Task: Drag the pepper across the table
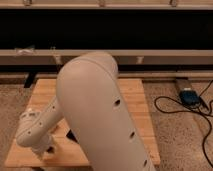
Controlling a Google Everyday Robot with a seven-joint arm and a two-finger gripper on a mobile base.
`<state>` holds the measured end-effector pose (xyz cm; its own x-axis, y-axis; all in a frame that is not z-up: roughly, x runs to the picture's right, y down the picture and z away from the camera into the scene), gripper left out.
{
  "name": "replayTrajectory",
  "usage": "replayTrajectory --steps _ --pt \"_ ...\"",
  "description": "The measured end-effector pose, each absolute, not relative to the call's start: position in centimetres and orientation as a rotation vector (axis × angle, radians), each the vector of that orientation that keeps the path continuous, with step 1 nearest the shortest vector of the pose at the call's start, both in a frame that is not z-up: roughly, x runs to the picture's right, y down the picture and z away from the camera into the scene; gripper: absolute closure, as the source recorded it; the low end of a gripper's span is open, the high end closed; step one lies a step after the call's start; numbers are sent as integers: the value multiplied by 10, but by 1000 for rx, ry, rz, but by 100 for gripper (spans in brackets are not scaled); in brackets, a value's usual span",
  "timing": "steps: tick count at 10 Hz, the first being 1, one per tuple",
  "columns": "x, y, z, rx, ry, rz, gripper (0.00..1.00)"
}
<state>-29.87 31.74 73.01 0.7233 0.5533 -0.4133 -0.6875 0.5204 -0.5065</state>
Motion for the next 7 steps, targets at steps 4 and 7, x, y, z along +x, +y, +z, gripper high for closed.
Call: replayTrajectory --steps 4,7 --pt "-303 324 738 -699 231 727 55" --pt "-299 319 739 -701 238 737 87"
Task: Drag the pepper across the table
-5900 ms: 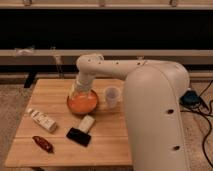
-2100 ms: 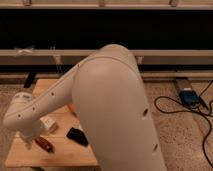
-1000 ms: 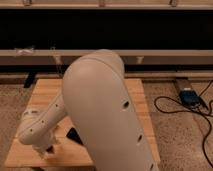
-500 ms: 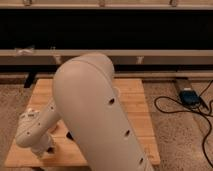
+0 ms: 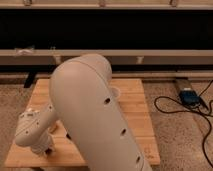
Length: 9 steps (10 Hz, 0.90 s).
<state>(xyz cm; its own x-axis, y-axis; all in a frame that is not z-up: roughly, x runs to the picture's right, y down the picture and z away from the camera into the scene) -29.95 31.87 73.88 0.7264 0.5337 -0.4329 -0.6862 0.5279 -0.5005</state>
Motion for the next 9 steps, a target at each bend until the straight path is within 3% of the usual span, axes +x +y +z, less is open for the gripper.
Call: replayTrajectory --steps 2,9 --pt "-293 313 738 -704 241 749 99" --pt "-253 318 737 -750 297 761 100"
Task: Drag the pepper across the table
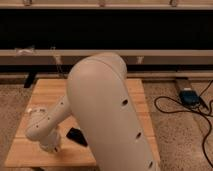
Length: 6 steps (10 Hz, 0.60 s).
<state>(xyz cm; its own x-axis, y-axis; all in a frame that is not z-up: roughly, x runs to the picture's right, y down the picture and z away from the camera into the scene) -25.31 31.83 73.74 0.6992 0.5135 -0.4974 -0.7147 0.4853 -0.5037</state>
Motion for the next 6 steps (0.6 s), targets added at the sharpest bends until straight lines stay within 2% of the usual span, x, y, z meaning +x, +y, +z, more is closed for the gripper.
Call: replayTrajectory --steps 6 --pt "-190 328 737 -792 350 838 100"
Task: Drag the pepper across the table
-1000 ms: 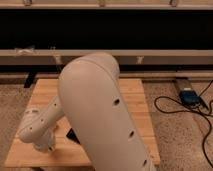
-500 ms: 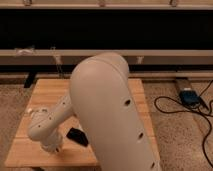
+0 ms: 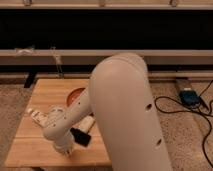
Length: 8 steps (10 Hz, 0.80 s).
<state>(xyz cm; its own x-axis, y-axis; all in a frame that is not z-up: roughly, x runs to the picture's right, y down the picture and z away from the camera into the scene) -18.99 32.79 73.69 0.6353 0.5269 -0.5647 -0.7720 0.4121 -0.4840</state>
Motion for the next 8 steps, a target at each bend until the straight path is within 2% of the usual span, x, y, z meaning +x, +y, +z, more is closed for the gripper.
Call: replayTrajectory --steps 8 --pt "-105 316 745 -800 396 1009 100"
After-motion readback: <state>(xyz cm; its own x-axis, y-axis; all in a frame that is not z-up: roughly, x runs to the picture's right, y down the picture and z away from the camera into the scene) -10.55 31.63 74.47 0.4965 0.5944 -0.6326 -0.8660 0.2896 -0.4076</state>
